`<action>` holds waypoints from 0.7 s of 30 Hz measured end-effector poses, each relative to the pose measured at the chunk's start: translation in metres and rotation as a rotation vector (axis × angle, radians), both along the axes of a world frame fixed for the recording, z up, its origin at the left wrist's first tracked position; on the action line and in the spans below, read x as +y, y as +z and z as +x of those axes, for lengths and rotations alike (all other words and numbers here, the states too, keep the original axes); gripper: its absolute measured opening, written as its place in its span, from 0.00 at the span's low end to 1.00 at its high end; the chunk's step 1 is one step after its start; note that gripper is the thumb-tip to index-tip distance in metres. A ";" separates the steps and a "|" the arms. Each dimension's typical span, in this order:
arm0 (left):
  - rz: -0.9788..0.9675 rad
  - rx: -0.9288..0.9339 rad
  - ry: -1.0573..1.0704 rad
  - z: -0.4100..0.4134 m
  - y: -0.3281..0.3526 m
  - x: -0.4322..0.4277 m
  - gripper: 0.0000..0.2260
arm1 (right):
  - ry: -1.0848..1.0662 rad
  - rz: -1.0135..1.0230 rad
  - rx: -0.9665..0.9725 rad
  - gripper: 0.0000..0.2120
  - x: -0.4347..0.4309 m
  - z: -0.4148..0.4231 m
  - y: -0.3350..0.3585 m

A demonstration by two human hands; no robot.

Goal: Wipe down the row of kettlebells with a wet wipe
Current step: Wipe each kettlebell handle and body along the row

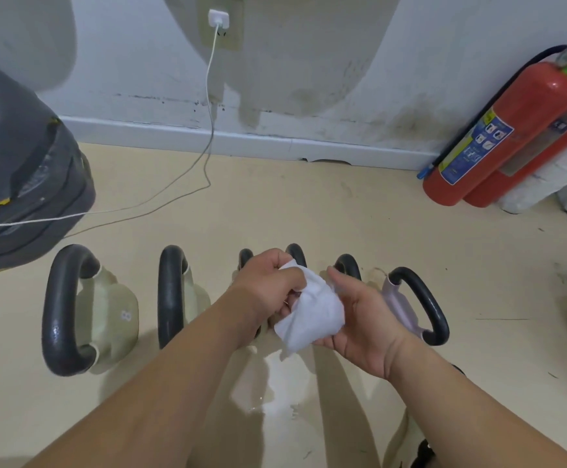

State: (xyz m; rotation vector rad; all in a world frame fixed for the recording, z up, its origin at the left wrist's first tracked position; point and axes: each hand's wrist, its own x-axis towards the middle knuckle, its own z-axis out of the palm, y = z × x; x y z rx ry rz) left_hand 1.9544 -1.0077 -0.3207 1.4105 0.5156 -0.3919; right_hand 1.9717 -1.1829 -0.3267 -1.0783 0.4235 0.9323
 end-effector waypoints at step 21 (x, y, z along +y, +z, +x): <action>0.461 -0.096 0.074 0.042 -0.011 0.010 0.21 | 0.016 -0.754 -0.457 0.21 0.026 0.052 -0.005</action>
